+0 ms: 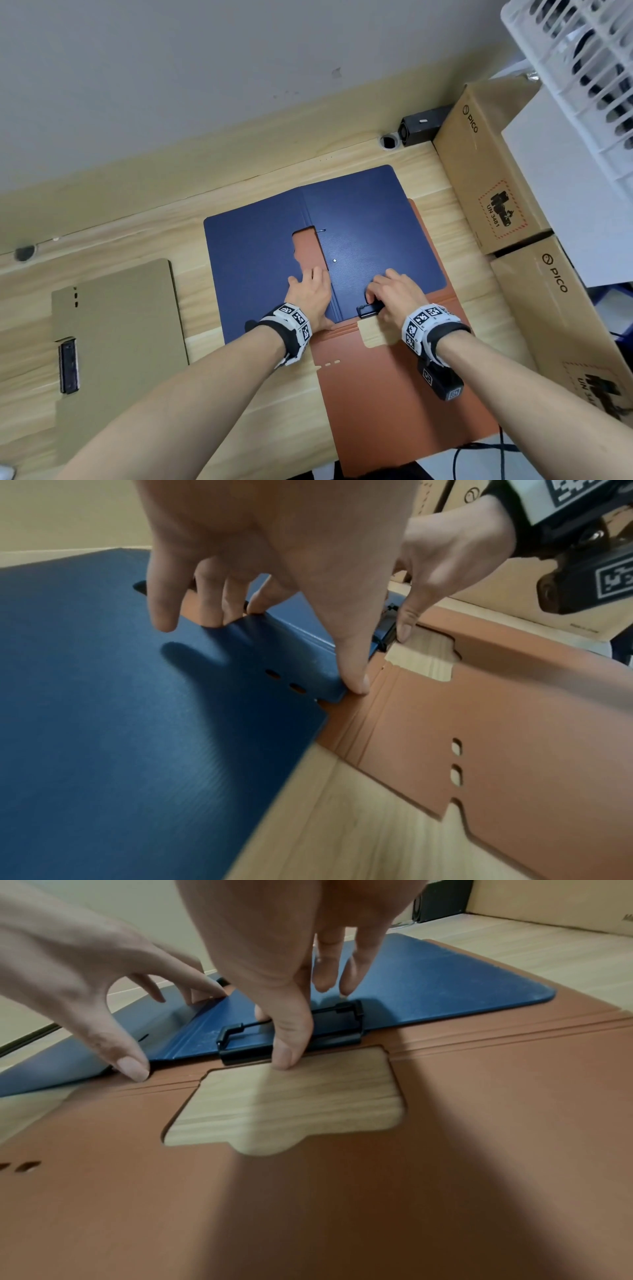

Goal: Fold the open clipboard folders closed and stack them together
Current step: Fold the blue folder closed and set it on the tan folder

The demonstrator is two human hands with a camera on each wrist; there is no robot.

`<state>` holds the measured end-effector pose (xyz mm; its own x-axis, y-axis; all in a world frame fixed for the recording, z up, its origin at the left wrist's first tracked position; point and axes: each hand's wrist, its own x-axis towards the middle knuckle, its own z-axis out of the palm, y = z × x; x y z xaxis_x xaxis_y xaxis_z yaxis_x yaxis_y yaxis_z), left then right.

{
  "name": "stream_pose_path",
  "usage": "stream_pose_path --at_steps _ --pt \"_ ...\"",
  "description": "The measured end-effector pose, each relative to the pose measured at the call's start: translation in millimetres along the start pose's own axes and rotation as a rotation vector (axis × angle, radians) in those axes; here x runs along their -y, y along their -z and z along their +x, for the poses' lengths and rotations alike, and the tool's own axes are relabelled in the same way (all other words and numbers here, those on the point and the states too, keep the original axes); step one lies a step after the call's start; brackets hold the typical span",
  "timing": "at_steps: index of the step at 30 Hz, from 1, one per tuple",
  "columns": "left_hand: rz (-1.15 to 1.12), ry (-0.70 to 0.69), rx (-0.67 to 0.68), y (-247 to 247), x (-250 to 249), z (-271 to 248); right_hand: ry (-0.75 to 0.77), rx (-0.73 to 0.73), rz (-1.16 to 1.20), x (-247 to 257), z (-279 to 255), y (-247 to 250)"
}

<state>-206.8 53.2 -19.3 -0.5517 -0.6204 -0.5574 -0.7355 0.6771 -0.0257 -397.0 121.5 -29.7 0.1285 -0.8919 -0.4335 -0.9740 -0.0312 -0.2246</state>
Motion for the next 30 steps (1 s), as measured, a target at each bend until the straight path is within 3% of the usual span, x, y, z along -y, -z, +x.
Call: stream_pose_path --at_steps 14,18,22,30 --pt "-0.201 0.071 0.009 7 21 0 0.070 -0.075 -0.094 -6 -15 -10" --pt "-0.215 0.072 -0.011 8 22 -7 0.001 -0.170 0.057 -12 -31 -13" --pt "-0.198 0.081 -0.037 10 25 -23 -0.051 -0.227 0.060 -16 -32 0" --pt "-0.198 0.027 -0.074 30 45 -66 0.102 -0.164 -0.015 5 -12 30"
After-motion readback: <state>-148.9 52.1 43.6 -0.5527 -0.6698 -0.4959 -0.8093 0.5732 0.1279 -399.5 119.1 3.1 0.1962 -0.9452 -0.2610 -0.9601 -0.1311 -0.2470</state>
